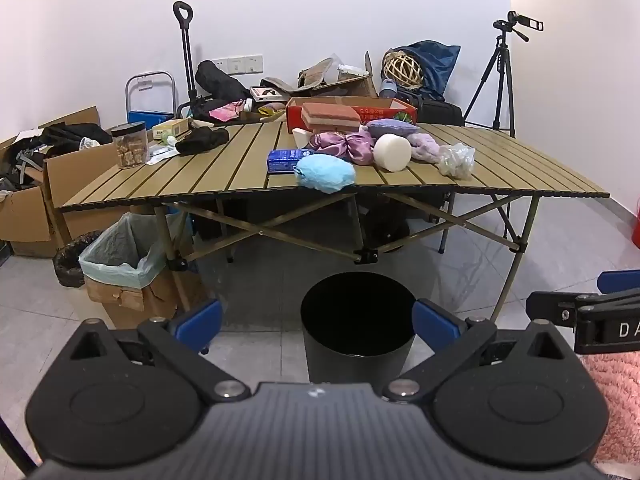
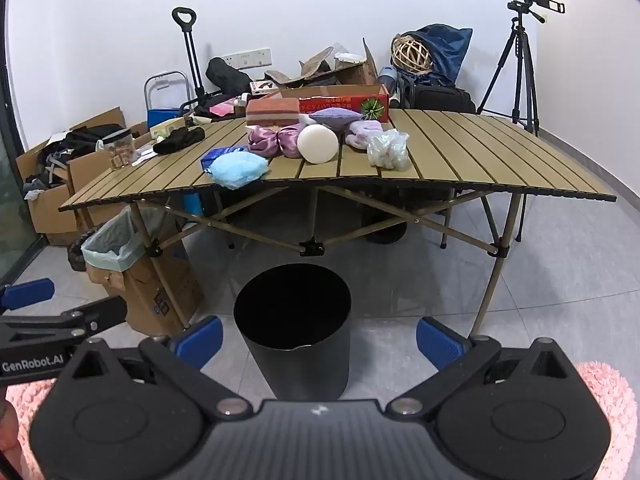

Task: Collect trash

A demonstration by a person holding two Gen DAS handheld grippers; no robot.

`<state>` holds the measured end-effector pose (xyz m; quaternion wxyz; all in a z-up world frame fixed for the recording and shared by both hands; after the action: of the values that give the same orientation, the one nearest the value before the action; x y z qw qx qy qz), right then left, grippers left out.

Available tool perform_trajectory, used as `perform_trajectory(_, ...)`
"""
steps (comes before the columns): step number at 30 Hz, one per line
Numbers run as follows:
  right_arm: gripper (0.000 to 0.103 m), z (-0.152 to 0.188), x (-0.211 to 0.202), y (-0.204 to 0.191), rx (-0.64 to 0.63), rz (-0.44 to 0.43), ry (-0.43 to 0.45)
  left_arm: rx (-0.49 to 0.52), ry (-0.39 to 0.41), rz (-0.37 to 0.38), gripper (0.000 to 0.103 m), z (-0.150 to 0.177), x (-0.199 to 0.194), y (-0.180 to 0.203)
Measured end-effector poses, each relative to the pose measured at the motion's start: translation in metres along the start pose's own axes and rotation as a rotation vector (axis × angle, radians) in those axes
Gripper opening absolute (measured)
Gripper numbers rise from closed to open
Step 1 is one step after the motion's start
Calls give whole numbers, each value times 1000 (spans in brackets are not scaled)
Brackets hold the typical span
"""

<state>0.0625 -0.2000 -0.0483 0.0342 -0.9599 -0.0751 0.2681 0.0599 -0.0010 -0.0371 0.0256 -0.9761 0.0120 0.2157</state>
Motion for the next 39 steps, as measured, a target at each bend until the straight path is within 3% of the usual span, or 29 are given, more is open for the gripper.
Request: perform_trajectory(39, 103, 0, -3, -3, -10, 4, -4, -20, -5, 10, 103, 0, -2, -2)
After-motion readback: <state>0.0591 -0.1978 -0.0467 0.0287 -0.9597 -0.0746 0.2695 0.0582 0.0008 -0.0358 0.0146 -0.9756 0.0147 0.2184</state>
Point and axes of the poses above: each gripper's, at about its wrist camera, not at the fingertips, and x roughly the way its jaws point, y to its right, z to its underside, the point moved 7 cm from there along x, roughly the way its jaws point, and after that the axes turned 7 degrees about y, right-handed, at the moved point
